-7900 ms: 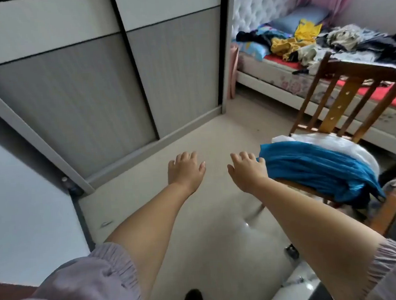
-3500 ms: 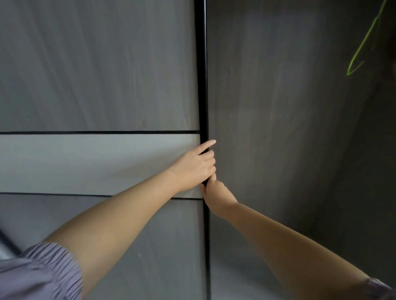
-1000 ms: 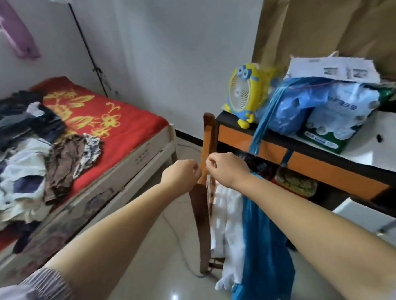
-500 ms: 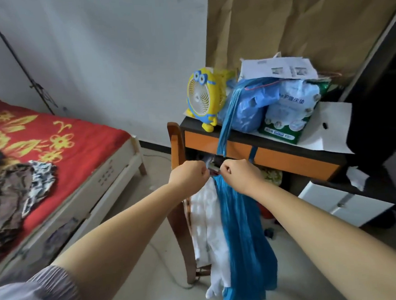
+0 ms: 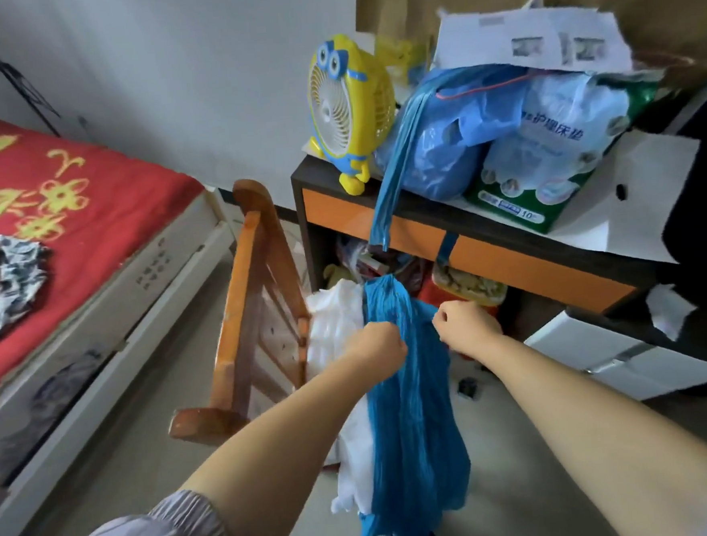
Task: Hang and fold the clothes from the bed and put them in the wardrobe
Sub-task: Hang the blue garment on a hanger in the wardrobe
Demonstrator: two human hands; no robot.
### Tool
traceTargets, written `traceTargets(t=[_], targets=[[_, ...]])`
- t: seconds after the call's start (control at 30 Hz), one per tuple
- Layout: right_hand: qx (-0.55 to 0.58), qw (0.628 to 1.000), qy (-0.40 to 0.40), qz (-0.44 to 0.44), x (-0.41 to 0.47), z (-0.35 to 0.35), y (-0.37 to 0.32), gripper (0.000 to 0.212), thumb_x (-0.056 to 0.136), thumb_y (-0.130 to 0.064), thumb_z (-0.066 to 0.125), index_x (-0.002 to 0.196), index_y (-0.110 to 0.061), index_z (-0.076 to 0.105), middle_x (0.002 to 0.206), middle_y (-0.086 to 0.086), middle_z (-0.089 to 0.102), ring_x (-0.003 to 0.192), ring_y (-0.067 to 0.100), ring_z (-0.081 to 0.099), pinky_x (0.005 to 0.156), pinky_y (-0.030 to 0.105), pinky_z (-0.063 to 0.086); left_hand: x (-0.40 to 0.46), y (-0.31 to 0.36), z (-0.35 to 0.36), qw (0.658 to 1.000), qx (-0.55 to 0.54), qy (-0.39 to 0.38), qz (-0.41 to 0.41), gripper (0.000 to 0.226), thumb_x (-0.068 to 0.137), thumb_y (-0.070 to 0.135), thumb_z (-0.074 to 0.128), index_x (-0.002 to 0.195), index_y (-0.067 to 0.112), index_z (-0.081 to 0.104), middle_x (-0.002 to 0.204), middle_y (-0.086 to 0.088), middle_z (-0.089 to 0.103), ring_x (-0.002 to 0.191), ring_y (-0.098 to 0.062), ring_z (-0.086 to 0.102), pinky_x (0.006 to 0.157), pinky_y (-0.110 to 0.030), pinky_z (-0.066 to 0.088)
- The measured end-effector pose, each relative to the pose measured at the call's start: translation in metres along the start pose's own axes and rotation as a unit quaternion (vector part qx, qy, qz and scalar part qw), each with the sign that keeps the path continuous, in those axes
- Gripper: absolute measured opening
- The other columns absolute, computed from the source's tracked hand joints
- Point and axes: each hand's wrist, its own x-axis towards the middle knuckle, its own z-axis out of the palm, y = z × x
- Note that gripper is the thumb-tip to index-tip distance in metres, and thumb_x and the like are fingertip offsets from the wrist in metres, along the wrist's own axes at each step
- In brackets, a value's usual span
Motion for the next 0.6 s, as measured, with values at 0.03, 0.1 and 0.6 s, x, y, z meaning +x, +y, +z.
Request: traceTargets(t=[0.03, 0.1, 0.6], targets=[[-0.005, 1.0, -0.015, -0.001, 0.015, 0.004, 0.011, 0.031, 0.096, -0.028, 0.037, 0.074, -0.014, 0.054, 0.086, 0.006, 0.068, 0.076, 0.027, 0.064, 0.065, 0.034, 0.049, 0.016, 0.001, 0.009, 1.0, -0.015, -0.016, -0.018, 0.027, 0.095, 0.026, 0.04, 0.098, 0.009, 0.061, 0.103, -0.01, 0.063, 0.091, -0.03, 0.06, 0.068, -0.03, 0.04], [-0.009, 0.999, -0.045, 0.001, 0.046, 0.017, 0.03, 0.032, 0.097, -0.028, 0.037, 0.074, -0.014, 0.053, 0.086, 0.005, 0.067, 0.075, 0.027, 0.062, 0.063, 0.033, 0.046, 0.048, 0.0, 0.028, 0.997, -0.043, -0.035, -0.051, 0.028, 0.096, 0.027, 0.04, 0.102, 0.01, 0.061, 0.106, -0.009, 0.063, 0.094, -0.029, 0.06, 0.069, -0.031, 0.043], [0.306, 0.926, -0.061, 0.21, 0.242, 0.234, 0.076, 0.085, 0.091, -0.043, 0.058, 0.149, 0.001, 0.014, 0.152, 0.021, 0.03, 0.138, 0.033, 0.034, 0.107, 0.034, 0.028, 0.267, -0.069, 0.198, 0.946, -0.234, 0.051, -0.218, 0.077, 0.094, 0.038, 0.052, 0.151, 0.01, 0.008, 0.149, -0.014, 0.033, 0.132, -0.031, 0.04, 0.104, -0.041, 0.037]])
